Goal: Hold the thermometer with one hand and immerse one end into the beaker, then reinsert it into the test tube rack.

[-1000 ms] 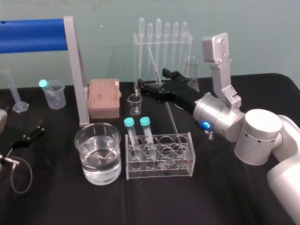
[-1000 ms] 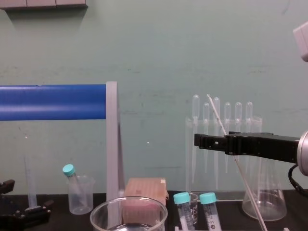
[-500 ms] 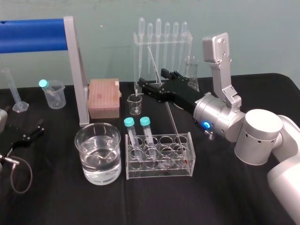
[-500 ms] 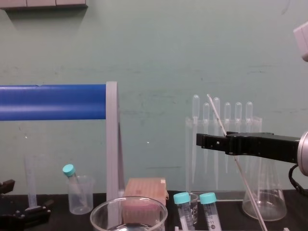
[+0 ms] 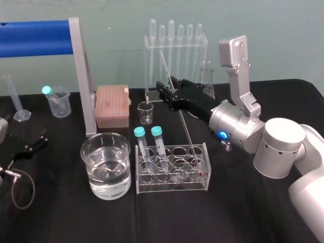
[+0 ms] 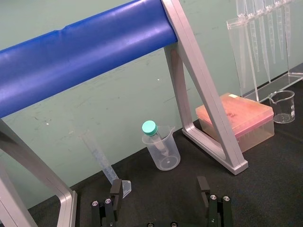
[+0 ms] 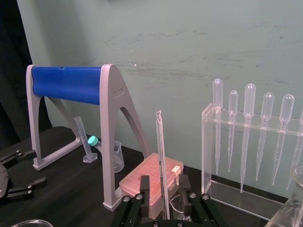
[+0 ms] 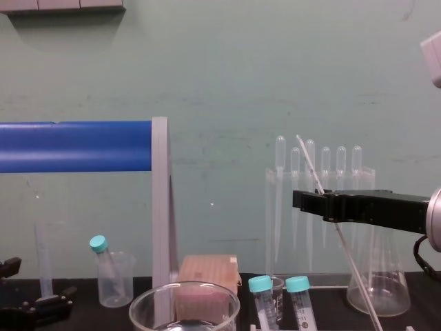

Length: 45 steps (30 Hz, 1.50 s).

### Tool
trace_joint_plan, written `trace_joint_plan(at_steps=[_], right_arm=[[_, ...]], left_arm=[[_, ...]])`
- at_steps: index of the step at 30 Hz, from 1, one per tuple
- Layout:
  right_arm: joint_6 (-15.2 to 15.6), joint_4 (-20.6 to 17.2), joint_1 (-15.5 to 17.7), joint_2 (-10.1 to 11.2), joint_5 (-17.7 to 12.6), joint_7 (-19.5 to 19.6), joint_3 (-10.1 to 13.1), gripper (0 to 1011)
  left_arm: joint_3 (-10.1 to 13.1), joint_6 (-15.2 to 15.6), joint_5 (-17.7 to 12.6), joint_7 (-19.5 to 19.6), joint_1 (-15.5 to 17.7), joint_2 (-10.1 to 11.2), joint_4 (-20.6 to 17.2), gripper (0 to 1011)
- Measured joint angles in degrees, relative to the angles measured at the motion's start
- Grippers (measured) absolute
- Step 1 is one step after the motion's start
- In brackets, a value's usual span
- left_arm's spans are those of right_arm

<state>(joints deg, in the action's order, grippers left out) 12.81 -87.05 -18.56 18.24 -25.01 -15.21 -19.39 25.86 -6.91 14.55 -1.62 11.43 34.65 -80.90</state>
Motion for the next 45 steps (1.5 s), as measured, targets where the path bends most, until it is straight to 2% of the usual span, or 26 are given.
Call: trace_joint_plan(at_steps=[4, 5, 6, 8, 9, 11, 12, 28, 31, 39, 45], right_arm=[[0.0, 0.0, 0.0, 0.0, 0.0, 0.0, 0.0, 301], [0.0, 0.0, 0.0, 0.0, 0.0, 0.0, 0.0, 301], [0.0, 0.0, 0.0, 0.0, 0.0, 0.0, 0.0, 233], [0.0, 0.0, 0.0, 0.0, 0.0, 0.0, 0.0, 194], [0.0, 0.0, 0.0, 0.0, 0.0, 0.0, 0.0, 137], [0.0, 0.0, 0.0, 0.0, 0.0, 0.0, 0.0, 110], [0.0, 0.0, 0.0, 0.0, 0.0, 0.0, 0.0, 59], [0.0, -0.1, 0.0, 0.0, 0.0, 0.0, 0.1, 56], [-0.8, -0.8, 0.1, 0.1, 0.0, -0.1, 0.6, 56], [-5.3, -3.8, 0.0, 0.2, -1.1, -1.9, 2.5, 56], [-9.7, -5.1, -1.5, -0.1, -4.1, -4.9, 4.0, 56]], left_arm=[[0.0, 0.0, 0.0, 0.0, 0.0, 0.0, 0.0, 1008], [0.0, 0.0, 0.0, 0.0, 0.0, 0.0, 0.0, 1008], [0.0, 0.0, 0.0, 0.0, 0.0, 0.0, 0.0, 1008], [0.0, 0.0, 0.0, 0.0, 0.0, 0.0, 0.0, 1008], [0.0, 0.0, 0.0, 0.0, 0.0, 0.0, 0.0, 1008], [0.0, 0.0, 0.0, 0.0, 0.0, 0.0, 0.0, 1008], [0.0, 0.0, 0.0, 0.0, 0.0, 0.0, 0.0, 1008], [0.0, 0.0, 0.0, 0.0, 0.0, 0.0, 0.0, 1008], [0.0, 0.0, 0.0, 0.0, 0.0, 0.0, 0.0, 1008], [0.0, 0.0, 0.0, 0.0, 0.0, 0.0, 0.0, 1008], [0.0, 0.0, 0.0, 0.0, 0.0, 0.0, 0.0, 1008]])
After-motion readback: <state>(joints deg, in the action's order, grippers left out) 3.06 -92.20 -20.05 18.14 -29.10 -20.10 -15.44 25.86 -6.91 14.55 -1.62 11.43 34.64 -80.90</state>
